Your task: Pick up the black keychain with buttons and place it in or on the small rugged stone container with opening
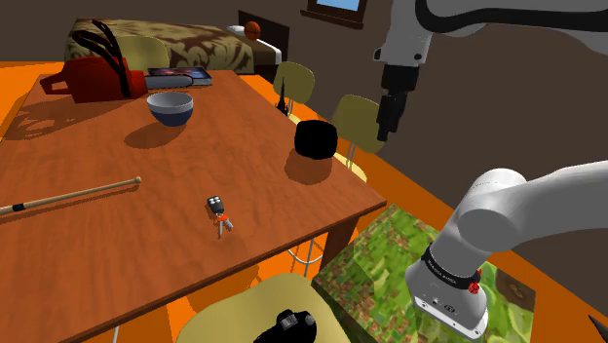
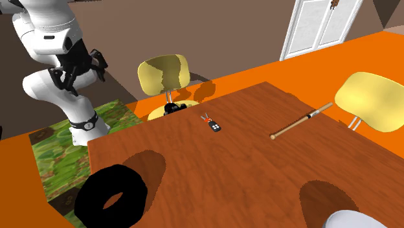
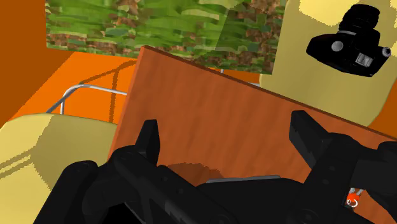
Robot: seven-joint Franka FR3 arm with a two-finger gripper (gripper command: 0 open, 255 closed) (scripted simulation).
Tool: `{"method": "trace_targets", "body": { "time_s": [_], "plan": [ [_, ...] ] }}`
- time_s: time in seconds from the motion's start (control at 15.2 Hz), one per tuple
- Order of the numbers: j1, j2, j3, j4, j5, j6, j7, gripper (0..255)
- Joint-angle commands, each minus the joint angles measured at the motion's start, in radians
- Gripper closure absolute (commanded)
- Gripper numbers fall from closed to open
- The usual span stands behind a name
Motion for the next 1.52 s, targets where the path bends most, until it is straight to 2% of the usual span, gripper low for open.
{"method": "trace_targets", "body": {
  "time_s": [0.0, 0.4, 0.79, 1.12, 1.45],
  "plan": [
    [0.0, 0.0, 0.0, 0.0, 0.0, 0.0, 0.0, 0],
    [0.032, 0.085, 0.134, -0.025, 0.086, 0.163, 0.15, 0],
    [0.049, 0.226, 0.267, 0.004, 0.133, 0.33, 0.298, 0],
    [0.046, 0.38, 0.375, 0.068, 0.123, 0.461, 0.433, 0],
    [0.033, 0.563, 0.475, 0.167, 0.05, 0.572, 0.591, 0]
  ]
}}
